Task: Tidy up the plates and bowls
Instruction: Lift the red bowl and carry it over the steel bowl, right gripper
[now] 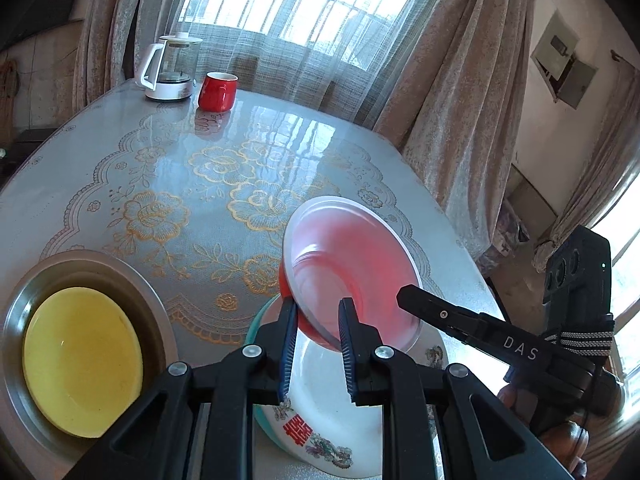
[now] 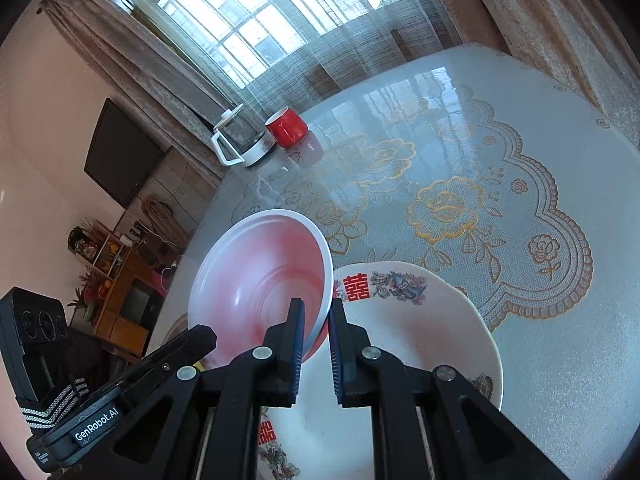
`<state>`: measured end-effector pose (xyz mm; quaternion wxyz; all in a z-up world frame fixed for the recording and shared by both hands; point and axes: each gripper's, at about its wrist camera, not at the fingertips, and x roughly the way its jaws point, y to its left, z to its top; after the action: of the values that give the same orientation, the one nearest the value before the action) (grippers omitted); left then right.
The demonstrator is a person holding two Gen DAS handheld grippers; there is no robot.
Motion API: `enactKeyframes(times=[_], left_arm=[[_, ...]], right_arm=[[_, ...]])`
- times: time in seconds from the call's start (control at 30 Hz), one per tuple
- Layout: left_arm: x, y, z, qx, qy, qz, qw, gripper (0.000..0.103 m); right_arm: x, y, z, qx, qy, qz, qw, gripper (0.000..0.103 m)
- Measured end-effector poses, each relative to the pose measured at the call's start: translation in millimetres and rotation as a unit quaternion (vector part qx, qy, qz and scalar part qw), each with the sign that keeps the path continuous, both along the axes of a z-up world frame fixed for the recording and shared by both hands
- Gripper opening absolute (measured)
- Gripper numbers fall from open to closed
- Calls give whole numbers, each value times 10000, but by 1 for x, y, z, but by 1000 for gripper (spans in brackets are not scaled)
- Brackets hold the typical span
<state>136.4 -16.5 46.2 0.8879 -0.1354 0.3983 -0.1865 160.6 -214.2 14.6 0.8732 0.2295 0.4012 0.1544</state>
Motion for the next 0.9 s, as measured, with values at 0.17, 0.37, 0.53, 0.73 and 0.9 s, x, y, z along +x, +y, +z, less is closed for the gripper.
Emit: enactKeyframes(times=[0.17,0.37,0.53,0.73,0.9], left_arm=[[-12,12,0,30,-15,124,9999,20],[-26,27,-1,80,-76,280,9995,20],[-36,51,3,-44,-131,459,9989,20],[-48,99,10,-232,-184,877,9957,20],[-55,140,7,-380,-102,1257,9913,20]], right_arm=[[-6,15,0,-76,-11,117,9999,13],[-8,30,-2,-106,19,290,9995,13],[-6,50,0,-69,28,503,9987,13],[0,92,7,-44,-5,975,9952,13],[5,133,5,-74,42,1384,9903,13]])
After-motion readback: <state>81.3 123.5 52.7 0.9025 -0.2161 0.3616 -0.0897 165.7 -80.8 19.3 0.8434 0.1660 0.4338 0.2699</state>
